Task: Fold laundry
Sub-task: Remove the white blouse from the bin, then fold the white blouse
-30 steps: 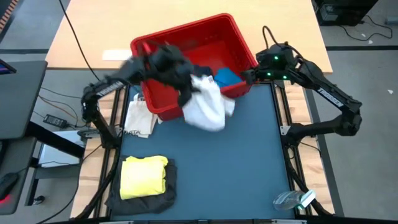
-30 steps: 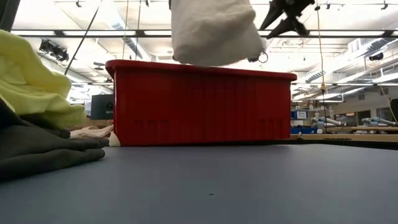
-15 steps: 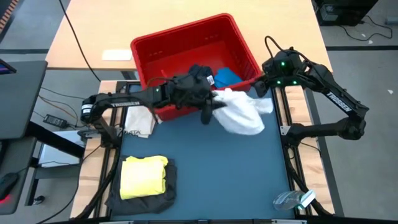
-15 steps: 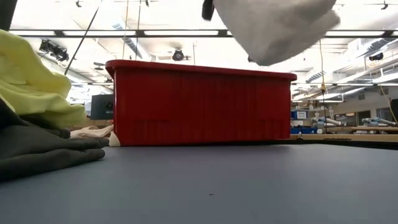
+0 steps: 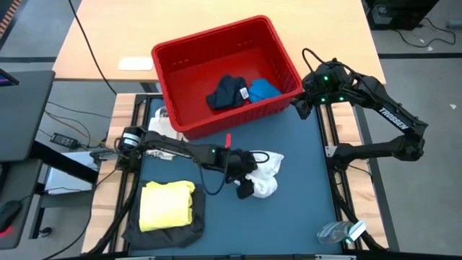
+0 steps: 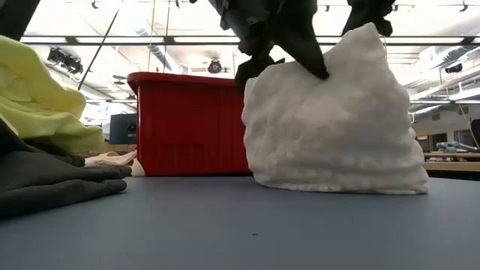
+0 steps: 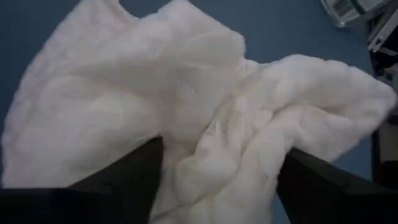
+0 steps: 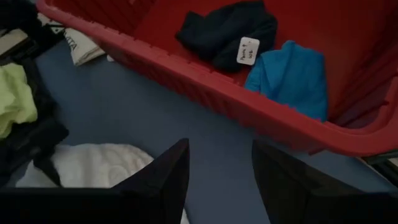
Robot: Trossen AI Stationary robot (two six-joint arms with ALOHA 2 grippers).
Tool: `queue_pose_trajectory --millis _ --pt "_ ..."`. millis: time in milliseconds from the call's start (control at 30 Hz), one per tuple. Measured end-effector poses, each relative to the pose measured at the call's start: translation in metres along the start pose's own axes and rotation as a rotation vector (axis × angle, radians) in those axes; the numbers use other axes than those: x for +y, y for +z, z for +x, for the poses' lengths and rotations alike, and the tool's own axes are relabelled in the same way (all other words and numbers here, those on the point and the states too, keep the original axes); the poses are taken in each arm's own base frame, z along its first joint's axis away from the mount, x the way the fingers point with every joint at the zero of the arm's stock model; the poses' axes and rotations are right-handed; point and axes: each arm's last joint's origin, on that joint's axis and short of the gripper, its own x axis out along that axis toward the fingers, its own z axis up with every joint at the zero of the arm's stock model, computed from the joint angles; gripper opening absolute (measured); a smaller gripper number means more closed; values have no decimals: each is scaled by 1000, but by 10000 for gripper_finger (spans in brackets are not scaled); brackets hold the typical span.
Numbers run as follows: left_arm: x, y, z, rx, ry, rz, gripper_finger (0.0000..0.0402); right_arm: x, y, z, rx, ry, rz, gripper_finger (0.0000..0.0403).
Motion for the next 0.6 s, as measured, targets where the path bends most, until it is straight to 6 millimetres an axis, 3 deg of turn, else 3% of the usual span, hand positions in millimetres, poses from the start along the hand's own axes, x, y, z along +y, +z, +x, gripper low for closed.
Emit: queue_pose_trajectory --millis 67,200,300,400,500,600 --pt "-1 6 -16 -28 -10 -20 309 2 0 1 5 6 -10 180" --pt "-7 30 -74 -154 -89 -52 328 5 1 11 41 40 -21 180" --pt "-9 38 -120 -252 -121 -49 329 8 -4 29 104 112 -26 180" --pt "-7 33 -157 -311 0 -78 329 9 -12 54 173 142 -23 180" --pt "6 18 -162 -189 159 -102 324 7 -22 78 219 154 -11 180" --pt "22 6 -132 40 220 -127 309 4 -31 98 271 161 15 180"
